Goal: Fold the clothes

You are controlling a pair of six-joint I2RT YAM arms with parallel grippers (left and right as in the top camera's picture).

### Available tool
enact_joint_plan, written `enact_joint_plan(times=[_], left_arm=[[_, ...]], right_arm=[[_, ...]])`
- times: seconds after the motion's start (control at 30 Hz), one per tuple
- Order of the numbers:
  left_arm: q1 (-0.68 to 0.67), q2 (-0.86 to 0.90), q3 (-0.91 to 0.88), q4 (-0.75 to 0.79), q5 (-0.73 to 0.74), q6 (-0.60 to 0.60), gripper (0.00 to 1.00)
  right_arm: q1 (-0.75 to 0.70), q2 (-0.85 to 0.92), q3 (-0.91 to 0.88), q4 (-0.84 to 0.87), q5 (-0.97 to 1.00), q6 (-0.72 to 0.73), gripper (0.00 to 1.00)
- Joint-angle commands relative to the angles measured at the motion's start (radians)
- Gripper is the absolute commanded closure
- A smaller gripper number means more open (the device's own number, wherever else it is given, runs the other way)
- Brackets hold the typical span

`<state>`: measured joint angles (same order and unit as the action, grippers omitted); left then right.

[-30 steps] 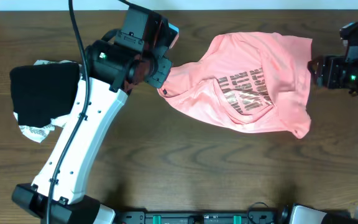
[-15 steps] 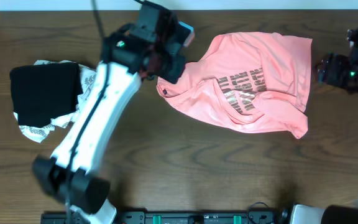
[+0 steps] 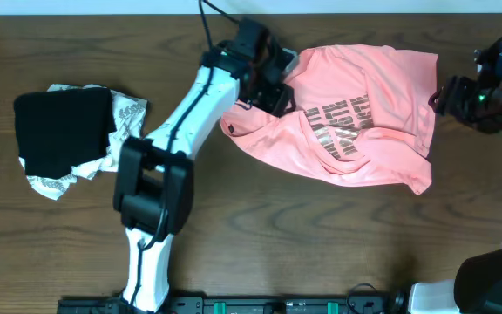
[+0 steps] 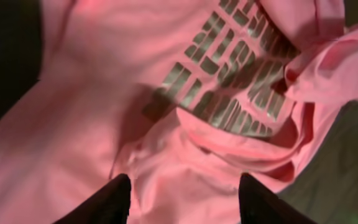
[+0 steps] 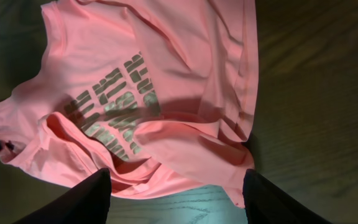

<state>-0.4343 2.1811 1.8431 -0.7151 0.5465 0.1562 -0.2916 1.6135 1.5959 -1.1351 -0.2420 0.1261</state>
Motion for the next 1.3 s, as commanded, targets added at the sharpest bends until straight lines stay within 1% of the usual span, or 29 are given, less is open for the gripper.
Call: enact_joint_plan(times=[0.0,0.1,0.27,0.4,0.53,0.6,0.73,0.8,0.9,1.1,1.2,1.27], left_arm=[[-0.017,0.027,0.007,0.041,0.029,0.003,0.41],[-0.027,0.062,0.007,0.074,0.029,0.003,0.39],[-0.043,0.097,0.007,0.058,0.022,0.003,0.39],[-0.057,0.113,0.007,0.035,-0.066,0.003,0.39],[-0.062,0.121,0.007,0.025,-0.108,0.015,0.39],[-0.062,0.122,0.007,0.029,-0.147,0.016,0.45],[-0.062,0.124,0.007,0.029,-0.198,0.026,0.49],[-0.063,0.129,0.007,0.030,-0.200,0.026,0.48],[-0.063,0.136,0.007,0.029,-0.200,0.026,0.43],[-0.075,0.136,0.007,0.065,-0.200,0.025,0.43],[-0.089,0.136,0.007,0.073,-0.200,0.025,0.45],[-0.099,0.136,0.007,0.073,-0.200,0.026,0.51]], right_arm=[[-0.002,-0.004,0.010,-0.002,-0.001,0.015,0.34],[-0.002,-0.004,0.010,-0.002,0.000,0.015,0.34],[-0.002,-0.004,0.010,-0.003,0.000,0.014,0.34],[-0.002,-0.004,0.010,-0.003,-0.001,0.015,0.34],[-0.002,-0.004,0.010,-0.010,-0.001,0.015,0.34],[-0.002,-0.004,0.010,-0.010,-0.001,0.015,0.34],[-0.002,-0.004,0.010,-0.011,-0.001,0.015,0.35],[-0.002,-0.004,0.010,-0.011,-0.001,0.015,0.35],[-0.002,-0.004,0.010,-0.010,-0.001,0.015,0.35],[-0.002,-0.004,0.010,-0.011,-0.001,0.015,0.36],[-0.002,-0.004,0.010,-0.013,-0.001,0.015,0.36],[-0.002,-0.004,0.010,-0.014,-0.001,0.015,0.36]])
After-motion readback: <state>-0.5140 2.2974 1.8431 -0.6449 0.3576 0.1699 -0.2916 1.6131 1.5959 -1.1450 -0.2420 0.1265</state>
